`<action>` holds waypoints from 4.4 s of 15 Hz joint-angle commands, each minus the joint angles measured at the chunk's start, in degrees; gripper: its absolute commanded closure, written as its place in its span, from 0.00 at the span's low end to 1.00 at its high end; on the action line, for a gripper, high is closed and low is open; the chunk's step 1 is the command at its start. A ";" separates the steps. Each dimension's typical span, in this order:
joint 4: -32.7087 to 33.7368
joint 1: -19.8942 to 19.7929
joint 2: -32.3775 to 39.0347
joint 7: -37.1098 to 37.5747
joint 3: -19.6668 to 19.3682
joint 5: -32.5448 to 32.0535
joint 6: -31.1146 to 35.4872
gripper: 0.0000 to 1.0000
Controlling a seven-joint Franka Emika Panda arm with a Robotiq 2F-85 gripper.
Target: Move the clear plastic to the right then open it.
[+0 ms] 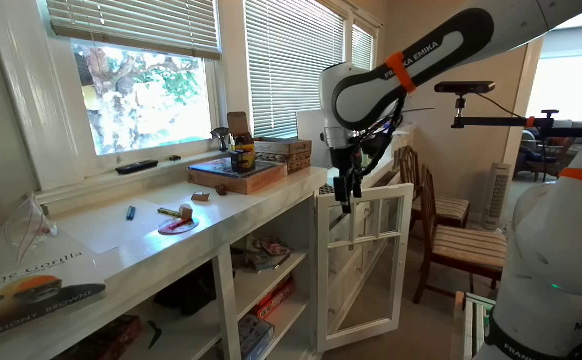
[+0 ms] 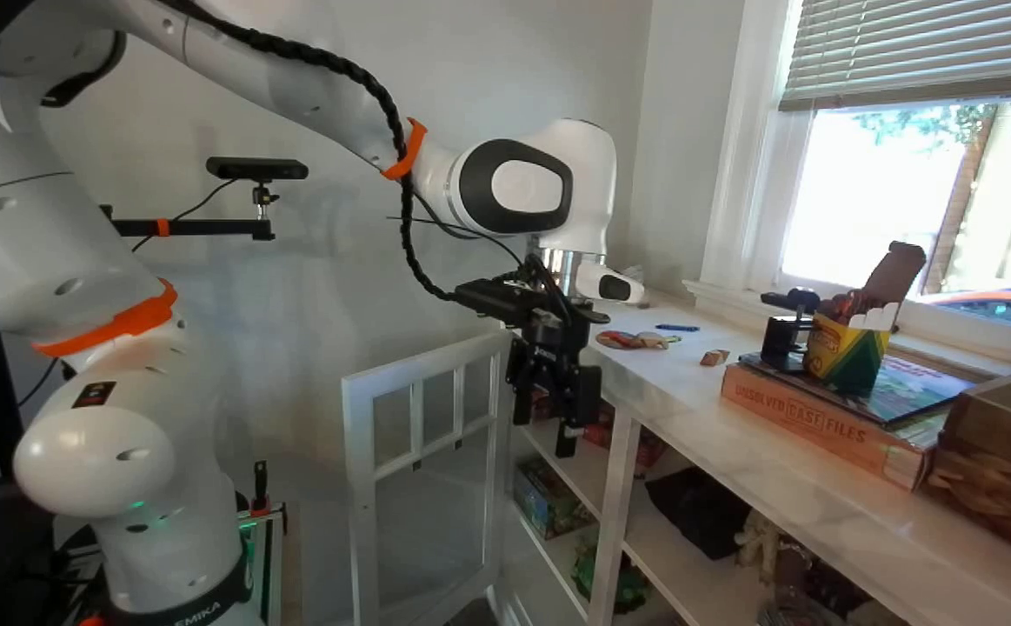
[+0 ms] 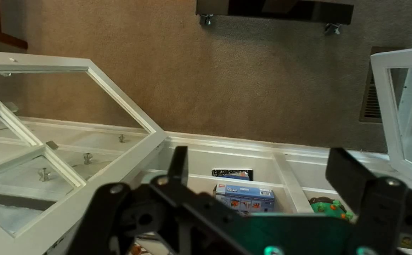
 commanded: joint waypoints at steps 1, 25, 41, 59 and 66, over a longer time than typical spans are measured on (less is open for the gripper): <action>2.47 1.63 1.58 -2.18 0.02 -0.68 3.08 0.00; 15.41 17.80 15.55 -22.05 3.99 23.19 37.90 0.00; 28.08 13.64 29.88 -1.74 8.09 17.95 41.28 0.00; 55.19 11.66 50.34 -6.55 18.58 24.64 32.97 0.00; 62.00 11.45 57.18 -12.63 22.81 26.42 32.84 0.00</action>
